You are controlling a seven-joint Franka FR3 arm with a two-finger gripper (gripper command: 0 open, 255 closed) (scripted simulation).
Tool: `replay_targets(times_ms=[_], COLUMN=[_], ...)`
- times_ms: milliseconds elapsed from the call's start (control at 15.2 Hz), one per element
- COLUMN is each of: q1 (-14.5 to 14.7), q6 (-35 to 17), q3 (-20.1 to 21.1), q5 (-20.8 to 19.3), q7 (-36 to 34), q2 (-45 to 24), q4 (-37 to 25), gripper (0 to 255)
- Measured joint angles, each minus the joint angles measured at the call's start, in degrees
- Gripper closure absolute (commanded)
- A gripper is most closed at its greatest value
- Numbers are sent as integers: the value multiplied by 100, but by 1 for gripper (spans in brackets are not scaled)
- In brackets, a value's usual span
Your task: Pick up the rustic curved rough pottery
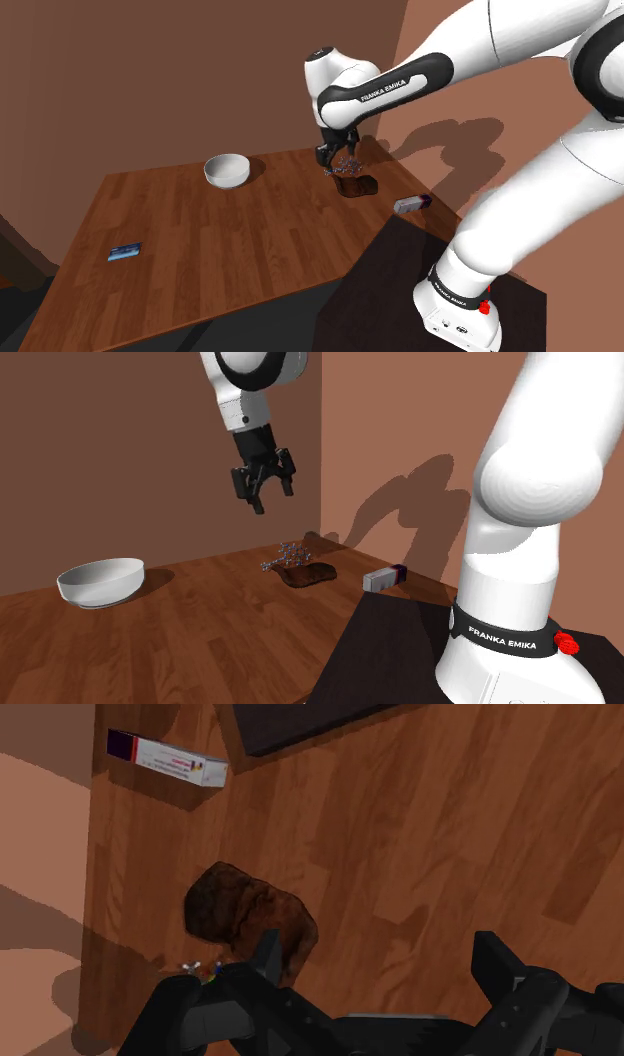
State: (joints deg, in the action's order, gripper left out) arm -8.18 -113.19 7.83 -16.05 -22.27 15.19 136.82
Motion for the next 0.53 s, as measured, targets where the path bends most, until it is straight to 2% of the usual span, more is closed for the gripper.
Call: replay_targets(times_ms=[198, 528], q1=[-117, -250], q6=[-145, -217], q3=[116, 61], q5=[-438, -1218], q7=[-603, -1472], q2=[-756, -1973], q4=[-317, -927], gripper=[0, 0])
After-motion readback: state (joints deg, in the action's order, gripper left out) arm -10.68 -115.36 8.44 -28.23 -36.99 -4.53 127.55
